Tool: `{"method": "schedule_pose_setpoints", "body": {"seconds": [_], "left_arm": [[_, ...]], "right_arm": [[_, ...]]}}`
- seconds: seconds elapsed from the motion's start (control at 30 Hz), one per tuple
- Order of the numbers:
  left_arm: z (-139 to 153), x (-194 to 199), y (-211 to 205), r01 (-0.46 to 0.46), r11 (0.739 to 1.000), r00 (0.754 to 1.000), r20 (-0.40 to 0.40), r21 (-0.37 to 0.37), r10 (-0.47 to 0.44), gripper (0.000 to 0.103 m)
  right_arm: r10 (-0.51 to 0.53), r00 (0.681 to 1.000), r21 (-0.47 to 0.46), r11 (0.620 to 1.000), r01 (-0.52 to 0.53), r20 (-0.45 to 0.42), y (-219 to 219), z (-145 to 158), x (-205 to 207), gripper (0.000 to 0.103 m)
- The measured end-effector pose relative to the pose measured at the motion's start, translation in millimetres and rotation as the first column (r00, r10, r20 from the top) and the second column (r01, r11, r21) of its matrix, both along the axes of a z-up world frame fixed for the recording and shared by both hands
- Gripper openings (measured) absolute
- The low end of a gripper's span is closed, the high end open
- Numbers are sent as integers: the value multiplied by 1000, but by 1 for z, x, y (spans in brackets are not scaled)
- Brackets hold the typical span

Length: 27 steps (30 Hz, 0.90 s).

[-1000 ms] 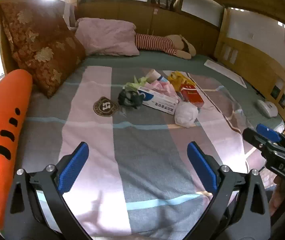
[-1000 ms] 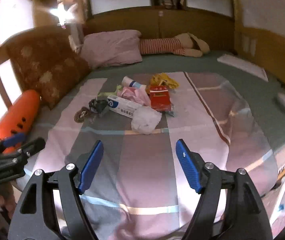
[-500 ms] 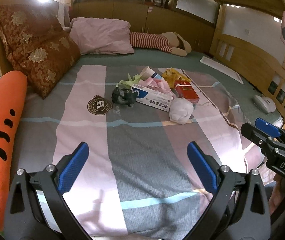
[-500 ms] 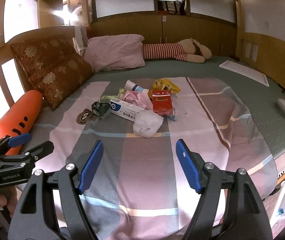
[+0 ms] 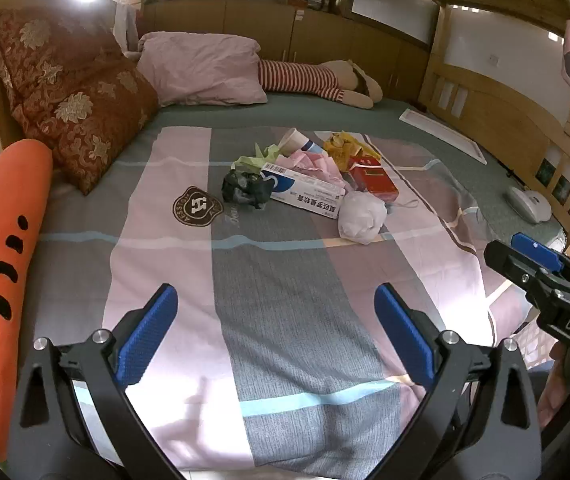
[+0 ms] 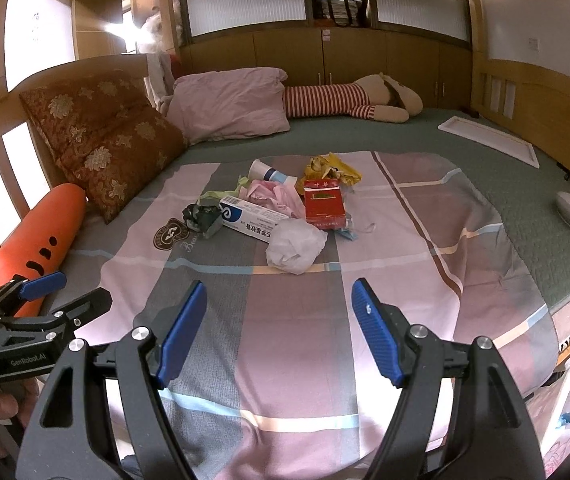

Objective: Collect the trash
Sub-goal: 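Return both open tools over the remaining trash pile, then grasp the white tissue with right tool while left tool grasps dark green foil wrapper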

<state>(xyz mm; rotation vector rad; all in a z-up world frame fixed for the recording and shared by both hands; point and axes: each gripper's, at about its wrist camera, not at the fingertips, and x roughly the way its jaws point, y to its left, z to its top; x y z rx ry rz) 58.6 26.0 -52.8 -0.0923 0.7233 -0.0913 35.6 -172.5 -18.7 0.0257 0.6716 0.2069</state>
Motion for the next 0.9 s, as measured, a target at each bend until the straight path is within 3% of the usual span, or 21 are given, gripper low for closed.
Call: {"method": "schedule_pose_setpoints", "body": {"seconds": [0.67, 0.9], "left_arm": [[-1, 1, -1, 3, 1000, 1000, -8, -4, -3, 98], [1, 46, 4, -8, 999, 997, -73, -32, 6, 98]], "right_arm": [[1, 1000, 2, 1000, -1, -15, 2, -2, 2, 73], [-18, 972, 147, 988, 54, -236, -2, -28, 67, 74]]}}
